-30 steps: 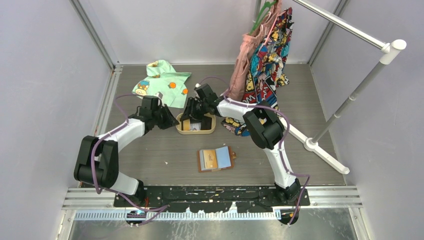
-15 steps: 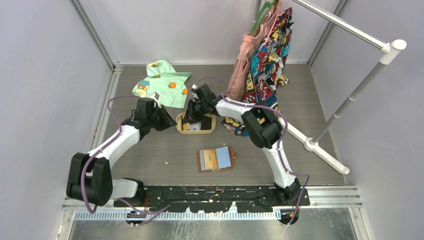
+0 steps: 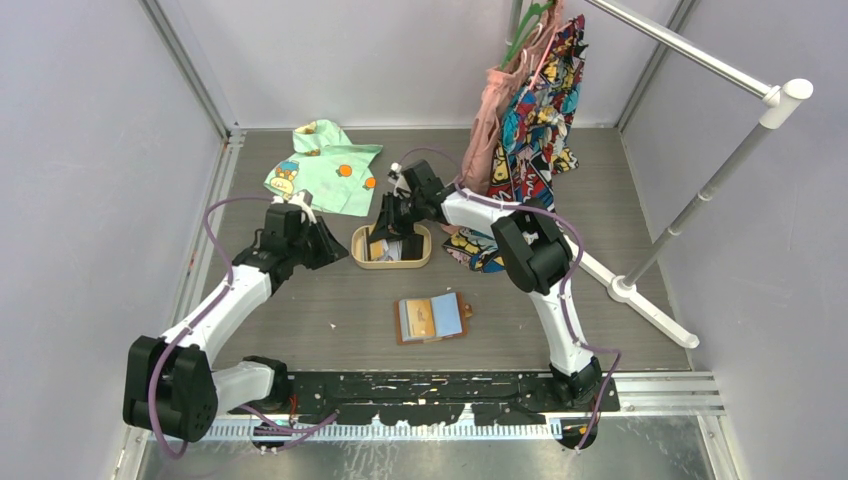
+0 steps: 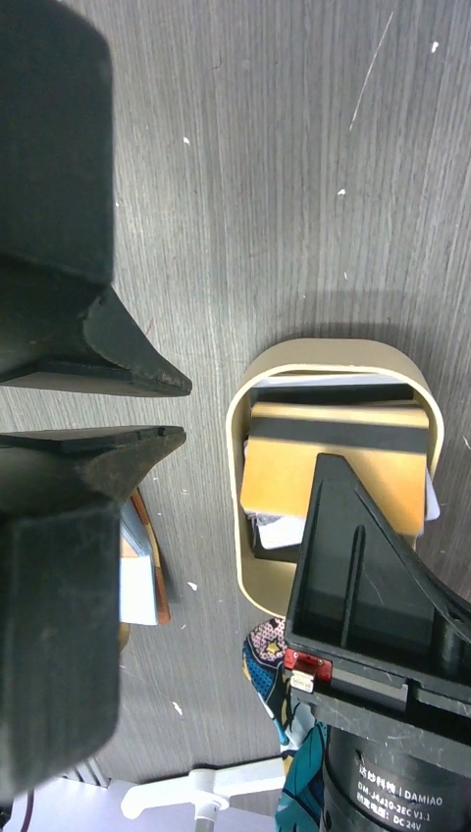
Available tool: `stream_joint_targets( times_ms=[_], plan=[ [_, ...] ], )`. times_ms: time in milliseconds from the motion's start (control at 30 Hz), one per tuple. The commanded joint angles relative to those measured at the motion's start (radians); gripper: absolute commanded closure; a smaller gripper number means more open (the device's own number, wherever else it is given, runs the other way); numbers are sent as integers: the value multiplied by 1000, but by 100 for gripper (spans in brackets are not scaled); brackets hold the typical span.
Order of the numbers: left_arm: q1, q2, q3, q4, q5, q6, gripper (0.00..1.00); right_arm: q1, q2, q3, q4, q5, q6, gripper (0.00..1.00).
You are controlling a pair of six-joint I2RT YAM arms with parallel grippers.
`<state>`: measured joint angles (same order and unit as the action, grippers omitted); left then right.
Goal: Put the credit cards into the card holder
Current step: Pick up the credit card from the storage box.
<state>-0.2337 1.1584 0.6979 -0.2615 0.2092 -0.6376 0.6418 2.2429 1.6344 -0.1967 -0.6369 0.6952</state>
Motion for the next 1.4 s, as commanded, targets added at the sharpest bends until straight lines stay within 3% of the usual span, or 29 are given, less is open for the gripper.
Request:
stream_joint_targets(
  times_ms=[0,233,633,1033,1367],
  plan=[
    [0,-37,-1,2,-8,24,81,7,-23,25,49,-67,40,74],
    [0,-35,-5,4,-4,26,81,-5,-38,16,65,-83,56,70],
    [0,-51,0,2,15,29,81,-32,-65,3,-58,-12,-41,70],
    [0,-66,-3,0,27,26,81,-57,-90,-37,-50,-31,-53,74],
    [1,-80,-6,-4,34,27,81,-66,-112,-55,-27,-64,-48,72]
  ],
)
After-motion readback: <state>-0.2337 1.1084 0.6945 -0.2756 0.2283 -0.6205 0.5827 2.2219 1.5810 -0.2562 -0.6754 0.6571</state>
